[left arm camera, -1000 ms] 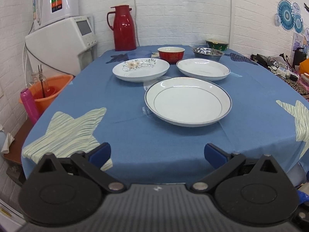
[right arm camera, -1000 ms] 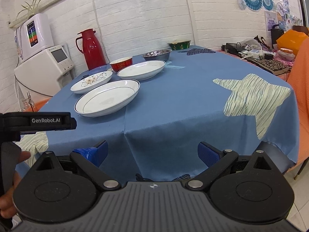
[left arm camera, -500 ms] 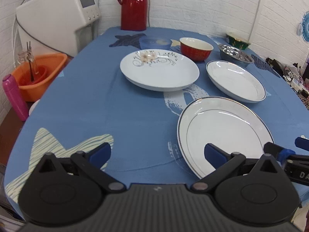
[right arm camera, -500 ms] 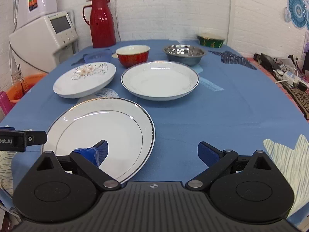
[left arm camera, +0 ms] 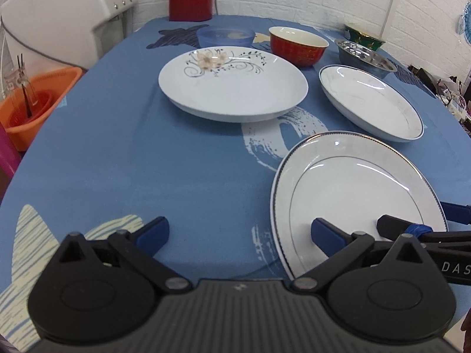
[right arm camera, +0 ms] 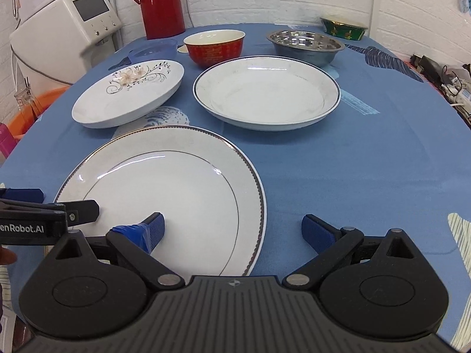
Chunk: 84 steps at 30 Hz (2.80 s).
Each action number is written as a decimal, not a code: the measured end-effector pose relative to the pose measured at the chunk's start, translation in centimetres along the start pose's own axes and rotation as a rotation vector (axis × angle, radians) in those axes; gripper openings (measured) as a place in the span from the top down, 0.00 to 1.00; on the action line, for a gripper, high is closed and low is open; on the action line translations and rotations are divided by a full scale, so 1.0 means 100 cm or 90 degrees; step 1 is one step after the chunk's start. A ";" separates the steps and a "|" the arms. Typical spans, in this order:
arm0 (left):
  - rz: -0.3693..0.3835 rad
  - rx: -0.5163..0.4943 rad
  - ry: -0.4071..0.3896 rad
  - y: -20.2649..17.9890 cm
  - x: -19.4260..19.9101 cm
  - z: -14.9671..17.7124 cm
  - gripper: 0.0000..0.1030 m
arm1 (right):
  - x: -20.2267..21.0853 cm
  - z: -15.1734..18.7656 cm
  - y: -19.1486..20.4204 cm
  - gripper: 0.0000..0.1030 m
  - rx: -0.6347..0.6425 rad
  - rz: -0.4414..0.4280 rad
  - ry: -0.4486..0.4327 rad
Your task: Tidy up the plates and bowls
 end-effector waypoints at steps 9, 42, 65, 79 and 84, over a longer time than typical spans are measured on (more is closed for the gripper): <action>0.009 -0.030 -0.013 -0.007 0.001 0.003 0.01 | 0.003 0.006 -0.003 0.14 0.009 -0.013 -0.040; 0.085 0.009 -0.011 -0.017 0.008 -0.008 0.78 | 0.015 0.008 0.023 0.37 0.038 -0.087 -0.019; -0.076 0.087 -0.049 0.108 0.032 0.004 0.78 | -0.007 0.000 0.145 0.34 0.106 -0.220 -0.037; -0.031 0.138 -0.106 0.121 0.044 -0.001 0.31 | 0.017 -0.006 0.118 0.35 0.098 -0.184 -0.083; -0.048 0.133 -0.149 0.124 0.065 -0.014 0.30 | 0.042 -0.022 0.077 0.34 0.069 -0.128 -0.148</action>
Point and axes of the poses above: each gripper's, at about its wrist camera, not at the fingertips, and x roughly against the way its jaws point, y to its left, z to its underside, the point moved 3 cm from there along -x, roughly the way its jaws point, and after that the axes turned 6 degrees about -x, right-handed, at the moved point
